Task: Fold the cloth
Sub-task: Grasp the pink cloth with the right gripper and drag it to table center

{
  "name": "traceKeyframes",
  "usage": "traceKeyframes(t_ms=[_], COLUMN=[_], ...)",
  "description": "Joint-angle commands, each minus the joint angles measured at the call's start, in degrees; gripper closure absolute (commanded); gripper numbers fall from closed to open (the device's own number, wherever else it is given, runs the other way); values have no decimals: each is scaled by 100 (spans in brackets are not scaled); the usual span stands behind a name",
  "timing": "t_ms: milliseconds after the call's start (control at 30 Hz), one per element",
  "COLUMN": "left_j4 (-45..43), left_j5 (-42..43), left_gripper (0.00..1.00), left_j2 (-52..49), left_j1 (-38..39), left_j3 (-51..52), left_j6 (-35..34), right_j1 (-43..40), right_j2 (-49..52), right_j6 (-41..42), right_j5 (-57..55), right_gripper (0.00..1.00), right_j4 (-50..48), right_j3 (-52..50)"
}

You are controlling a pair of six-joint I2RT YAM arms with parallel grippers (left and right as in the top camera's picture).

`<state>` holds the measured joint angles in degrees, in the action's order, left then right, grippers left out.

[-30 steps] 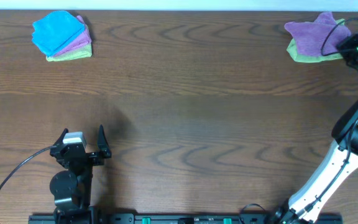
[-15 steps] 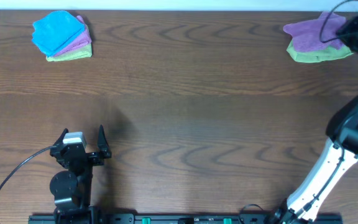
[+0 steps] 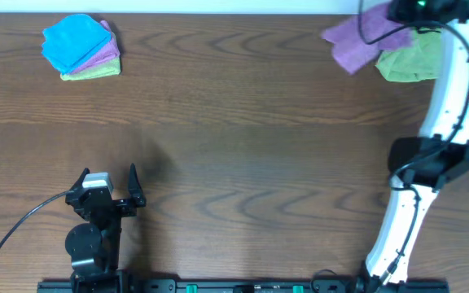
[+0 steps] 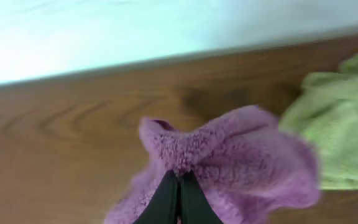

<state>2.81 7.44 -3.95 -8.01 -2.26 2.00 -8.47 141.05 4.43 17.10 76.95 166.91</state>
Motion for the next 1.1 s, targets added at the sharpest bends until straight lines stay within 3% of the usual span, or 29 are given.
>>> traceKeyframes(t_ms=[0,433,800,1033,1067], left_j4=[94,94,94,94,94], left_j5=[-15,-15,-15,-15,-15], left_gripper=[5,5,5,5,4], left_j2=[37,37,37,37,37], left_j1=[17,17,17,17,17], left_j3=[197,197,197,197,197], left_j6=[98,98,98,98,98], right_j1=[446,2107,3123,3453,3482], right_j2=[4,-1156,-3150,-3652,-3654], right_j6=[-437,-494,-494,-450,-448], right_j5=[-105,-566,-1397,-1392,-1394], right_gripper=[98,98,98,98,73], right_j4=[481,1270,1106,1294,1364], right_j3=[575,717,-575,-625,-645])
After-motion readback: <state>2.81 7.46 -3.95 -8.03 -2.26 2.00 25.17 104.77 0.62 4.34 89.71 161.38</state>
